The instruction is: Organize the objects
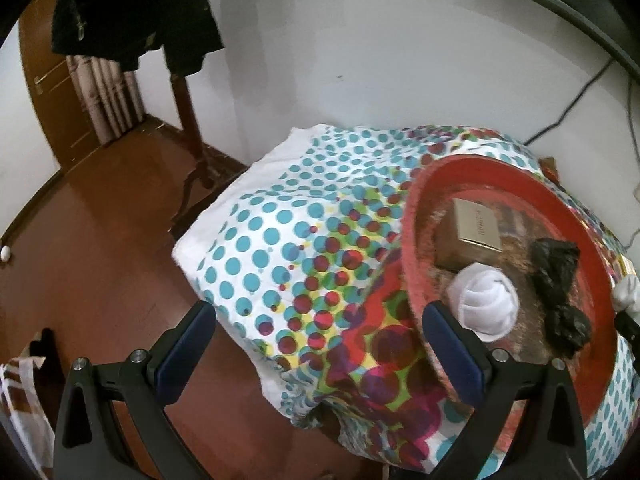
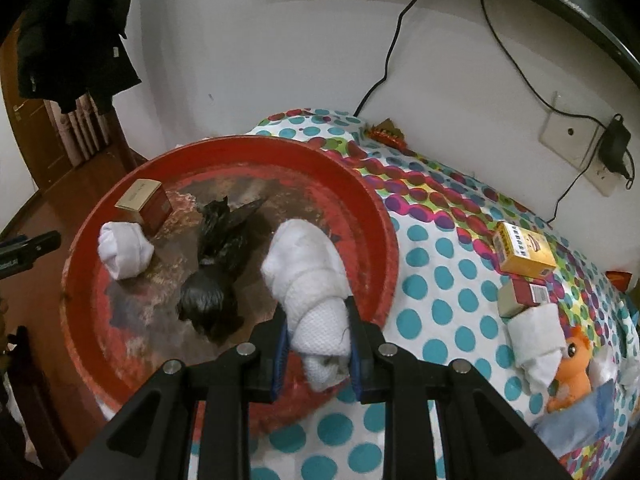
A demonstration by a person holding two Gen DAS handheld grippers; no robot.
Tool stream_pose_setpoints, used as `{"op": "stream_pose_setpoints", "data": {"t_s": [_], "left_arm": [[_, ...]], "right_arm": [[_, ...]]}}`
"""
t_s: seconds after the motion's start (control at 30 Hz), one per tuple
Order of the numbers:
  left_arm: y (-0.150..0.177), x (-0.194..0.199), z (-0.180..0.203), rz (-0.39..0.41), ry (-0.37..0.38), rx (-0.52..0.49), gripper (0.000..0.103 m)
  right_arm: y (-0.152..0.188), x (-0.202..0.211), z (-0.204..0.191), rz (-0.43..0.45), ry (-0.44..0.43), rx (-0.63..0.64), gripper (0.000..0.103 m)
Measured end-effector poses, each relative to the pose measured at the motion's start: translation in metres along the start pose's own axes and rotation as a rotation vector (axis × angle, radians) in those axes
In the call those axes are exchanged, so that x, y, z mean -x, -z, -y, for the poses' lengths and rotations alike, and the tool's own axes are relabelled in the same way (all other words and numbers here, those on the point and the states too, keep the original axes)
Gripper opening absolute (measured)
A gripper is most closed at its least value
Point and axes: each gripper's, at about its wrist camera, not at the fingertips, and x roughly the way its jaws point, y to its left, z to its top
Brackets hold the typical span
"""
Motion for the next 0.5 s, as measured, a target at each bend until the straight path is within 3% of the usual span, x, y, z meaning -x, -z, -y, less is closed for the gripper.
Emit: {"op": "stream_pose_setpoints", "data": {"t_s": [0.5], "left_arm": [[-0.001, -0.012, -0.022, -0.023, -0.026, 0.077, 0.103]], "right_arm": [[-0.015, -0.048, -0.013, -0.055, 0.027, -0.036, 0.024]]}}
